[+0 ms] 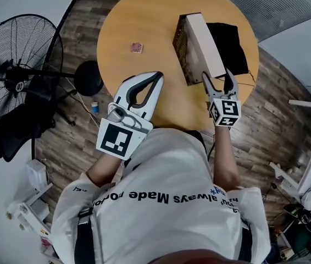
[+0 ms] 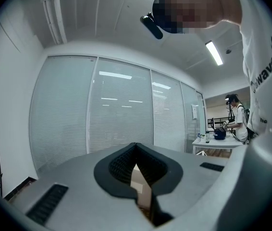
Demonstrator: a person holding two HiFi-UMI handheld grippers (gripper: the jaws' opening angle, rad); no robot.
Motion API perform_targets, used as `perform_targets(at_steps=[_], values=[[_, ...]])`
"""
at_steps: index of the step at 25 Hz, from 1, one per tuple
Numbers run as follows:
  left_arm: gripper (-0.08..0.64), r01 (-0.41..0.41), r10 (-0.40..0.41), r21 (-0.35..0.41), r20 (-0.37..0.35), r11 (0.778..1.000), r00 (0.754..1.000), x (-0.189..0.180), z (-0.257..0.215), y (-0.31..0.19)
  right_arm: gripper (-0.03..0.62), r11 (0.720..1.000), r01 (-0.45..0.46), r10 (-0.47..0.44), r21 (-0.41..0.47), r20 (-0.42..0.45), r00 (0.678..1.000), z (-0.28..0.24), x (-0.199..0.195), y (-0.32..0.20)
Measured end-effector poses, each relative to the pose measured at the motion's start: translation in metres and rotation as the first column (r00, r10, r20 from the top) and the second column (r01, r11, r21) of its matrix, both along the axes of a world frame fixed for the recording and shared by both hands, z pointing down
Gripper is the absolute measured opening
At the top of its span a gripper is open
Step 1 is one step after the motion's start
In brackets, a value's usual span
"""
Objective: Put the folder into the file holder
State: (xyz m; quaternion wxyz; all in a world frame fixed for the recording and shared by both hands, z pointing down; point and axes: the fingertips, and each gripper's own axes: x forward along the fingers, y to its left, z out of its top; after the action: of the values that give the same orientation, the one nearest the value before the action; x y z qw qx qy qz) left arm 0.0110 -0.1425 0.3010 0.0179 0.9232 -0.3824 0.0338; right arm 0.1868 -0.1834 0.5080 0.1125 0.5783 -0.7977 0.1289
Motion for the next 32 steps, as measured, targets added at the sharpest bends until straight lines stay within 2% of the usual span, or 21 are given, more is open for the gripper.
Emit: perform_targets(at_steps=[16, 22, 32], values=[[0.023, -0.039, 0.039, -0.003, 0.006, 0.999, 0.999, 0.033, 0.001, 0.003, 0.332, 0.997, 0.057, -0.056, 0.060, -0.010, 0.998, -0.077, 0.011, 0.034], [0.025, -0.052, 0.052, -0.002, 0.006, 0.999, 0.999, 0.041, 0.001, 0.003, 0.234, 0.994, 0.066, -0.065, 0.088, -0.014, 0.998, -0.105, 0.016, 0.046], [0.023, -0.070, 0.070, 0.005, -0.004, 0.998, 0.998, 0.048, -0.002, 0.004, 0.163, 0.986, 0.103, -0.099, 0.132, -0.034, 0.994, -0.157, 0.014, 0.066]])
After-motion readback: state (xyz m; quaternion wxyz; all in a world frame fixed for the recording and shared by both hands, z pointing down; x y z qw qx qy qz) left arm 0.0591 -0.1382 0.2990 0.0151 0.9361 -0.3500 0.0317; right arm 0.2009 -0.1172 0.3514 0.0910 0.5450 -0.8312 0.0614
